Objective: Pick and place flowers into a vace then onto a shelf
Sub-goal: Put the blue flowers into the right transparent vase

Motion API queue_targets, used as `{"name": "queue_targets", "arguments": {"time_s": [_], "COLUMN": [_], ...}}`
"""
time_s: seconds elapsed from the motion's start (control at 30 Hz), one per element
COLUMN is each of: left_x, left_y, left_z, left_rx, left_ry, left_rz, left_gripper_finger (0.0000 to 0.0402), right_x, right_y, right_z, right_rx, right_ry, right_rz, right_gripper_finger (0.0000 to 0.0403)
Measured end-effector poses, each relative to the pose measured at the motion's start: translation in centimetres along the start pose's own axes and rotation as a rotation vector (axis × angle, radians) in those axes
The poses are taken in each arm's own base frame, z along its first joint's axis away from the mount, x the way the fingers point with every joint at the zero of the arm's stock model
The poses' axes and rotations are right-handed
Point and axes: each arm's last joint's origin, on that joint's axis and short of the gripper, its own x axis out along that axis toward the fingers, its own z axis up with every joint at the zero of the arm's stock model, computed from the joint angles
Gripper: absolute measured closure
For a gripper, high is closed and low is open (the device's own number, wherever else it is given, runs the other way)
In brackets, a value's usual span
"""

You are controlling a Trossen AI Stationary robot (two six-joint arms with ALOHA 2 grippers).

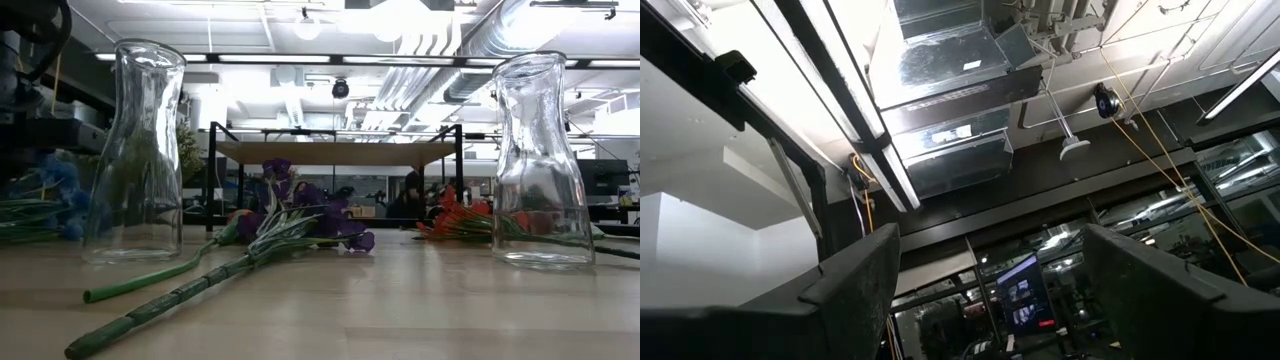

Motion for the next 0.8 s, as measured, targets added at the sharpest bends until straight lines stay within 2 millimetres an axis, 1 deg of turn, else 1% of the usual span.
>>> {"name": "queue_targets", "arguments": {"time_s": [0.1, 0.3, 0.4, 0.47, 0.57, 0.7, 0.8], "left_x": [-0.4, -1.4, -1.9, -2.3, -3.2, -4.5, -5.8], "left_y": [-0.3, -1.0, -1.2, -1.3, -1.7, -2.1, -2.5], "left_z": [-0.3, -0.7, -0.9, -1.0, -1.3, -1.5, -1.7], "left_rx": [0.021, 0.071, 0.077, 0.084, 0.102, 0.128, 0.141], "left_ry": [0.006, -0.012, -0.015, -0.018, -0.014, -0.036, -0.065], "left_rz": [-0.018, -0.053, -0.059, -0.055, -0.059, -0.054, -0.069], "left_gripper_finger": [0.0341, 0.0361, 0.0360, 0.0353, 0.0345, 0.0361, 0.0362], "right_x": [0.0, 0.0, 0.0, 0.0, 0.0, 0.0, 0.0], "right_y": [0.0, 0.0, 0.0, 0.0, 0.0, 0.0, 0.0], "right_z": [0.0, 0.0, 0.0, 0.0, 0.0, 0.0, 0.0], "right_rx": [0.000, 0.000, 0.000, -0.001, 0.000, 0.000, 0.000], "right_ry": [0.000, 0.001, 0.001, 0.001, 0.001, 0.004, 0.004], "right_rz": [0.000, 0.000, 0.000, 0.000, 0.001, 0.006, 0.006], "right_gripper_finger": [0.0100, 0.0100, 0.0100, 0.0100, 0.0100, 0.0100, 0.0100]}}
